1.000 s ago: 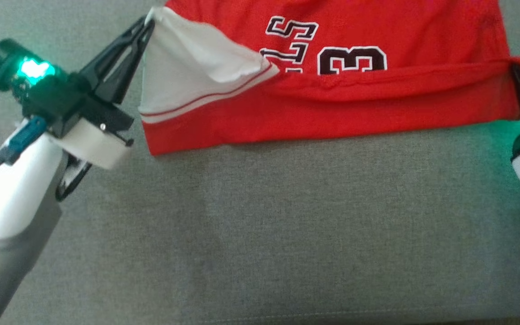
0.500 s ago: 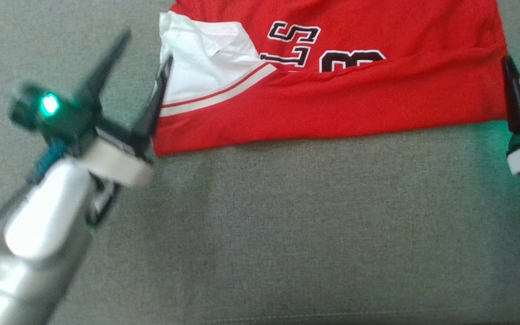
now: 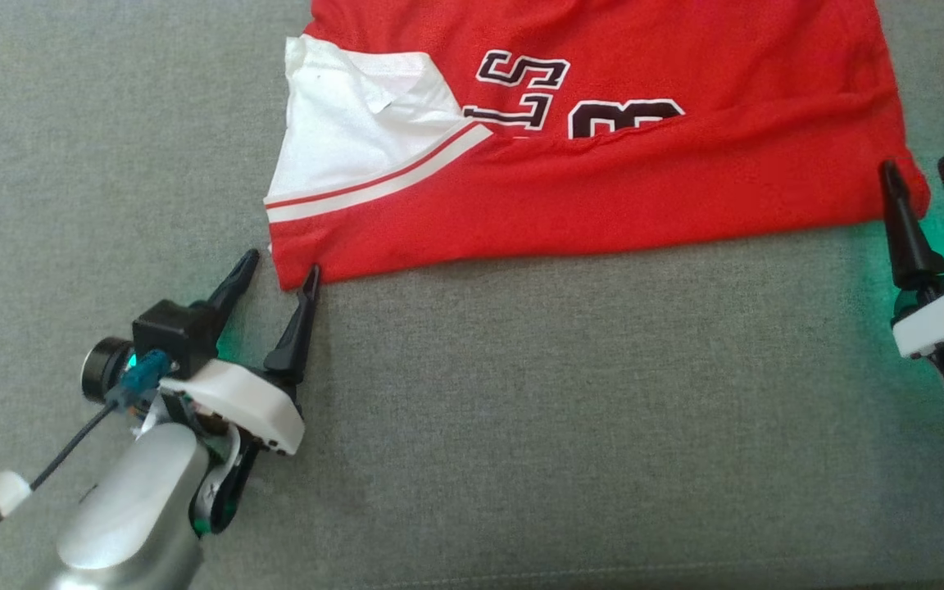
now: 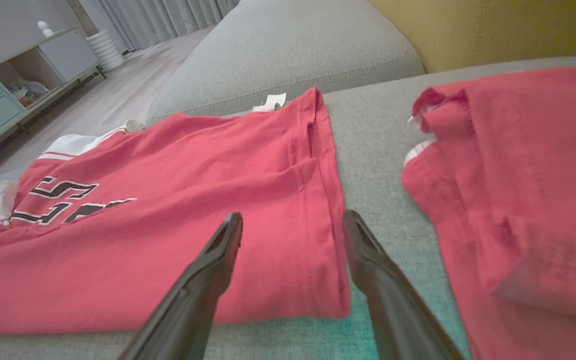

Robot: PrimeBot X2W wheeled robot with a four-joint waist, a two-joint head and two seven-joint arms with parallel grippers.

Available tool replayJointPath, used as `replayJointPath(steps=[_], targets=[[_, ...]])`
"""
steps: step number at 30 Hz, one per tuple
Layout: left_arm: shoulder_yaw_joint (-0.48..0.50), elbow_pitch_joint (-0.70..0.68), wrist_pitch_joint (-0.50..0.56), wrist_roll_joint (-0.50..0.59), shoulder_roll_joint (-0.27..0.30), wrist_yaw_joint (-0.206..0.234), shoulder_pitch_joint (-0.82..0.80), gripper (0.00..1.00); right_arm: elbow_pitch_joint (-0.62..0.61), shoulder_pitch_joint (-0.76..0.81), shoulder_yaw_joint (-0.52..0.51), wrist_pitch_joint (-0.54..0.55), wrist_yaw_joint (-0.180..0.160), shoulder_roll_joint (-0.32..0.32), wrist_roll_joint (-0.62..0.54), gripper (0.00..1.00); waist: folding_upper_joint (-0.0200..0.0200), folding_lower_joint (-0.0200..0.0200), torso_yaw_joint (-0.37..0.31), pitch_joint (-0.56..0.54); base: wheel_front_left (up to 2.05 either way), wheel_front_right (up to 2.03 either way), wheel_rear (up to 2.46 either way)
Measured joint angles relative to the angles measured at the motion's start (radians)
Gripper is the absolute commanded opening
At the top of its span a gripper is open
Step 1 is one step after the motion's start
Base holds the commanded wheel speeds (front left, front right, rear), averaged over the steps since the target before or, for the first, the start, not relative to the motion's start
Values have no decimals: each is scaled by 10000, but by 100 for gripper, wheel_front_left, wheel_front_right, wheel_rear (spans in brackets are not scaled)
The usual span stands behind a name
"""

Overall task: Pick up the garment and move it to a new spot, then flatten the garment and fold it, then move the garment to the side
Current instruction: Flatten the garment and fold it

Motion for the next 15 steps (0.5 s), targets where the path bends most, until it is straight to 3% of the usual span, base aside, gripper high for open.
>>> replayJointPath(steps=[1, 2, 4, 5, 10, 11, 13, 15], targets=[[-4, 2, 52, -48, -4, -12, -15, 100, 42, -4, 25, 42, 0, 10, 38, 100, 0, 0, -5, 26, 0, 0, 0], [-35, 0, 109, -90, -4, -119, -38, 88, 102, -9, 65, 94, 0, 10, 69, 100, 0, 0, -8, 47, 0, 0, 0], [-48, 17, 161, -105, -4, -186, -121, 6, 199, -13, 119, 127, 0, 23, 77, 100, 0, 0, -5, 65, 0, 0, 0], [-81, 44, 165, -144, -8, -238, -182, 0, 267, -32, 138, 148, 0, 25, 75, 100, 0, 0, -1, 66, 0, 0, 0], [-261, 69, 138, -148, -44, -316, -213, 0, 1039, -310, 128, 541, 0, 65, -65, 100, 0, 1, 94, -5, 0, 0, 0], [-270, 75, 109, -142, -44, -318, -210, 0, 1233, -363, 136, 732, 0, 94, -92, 93, 0, 2, 118, -29, 0, 0, 0], [-293, 81, 100, -140, -38, -318, -203, 0, 1436, -398, 153, 959, 0, 130, -134, 0, 0, 1, 168, -78, 0, 0, 0], [-324, 81, 100, -136, -36, -318, -198, 0, 1486, -396, 155, 1020, 0, 128, -134, 0, 0, 1, 232, -134, 0, 0, 0]])
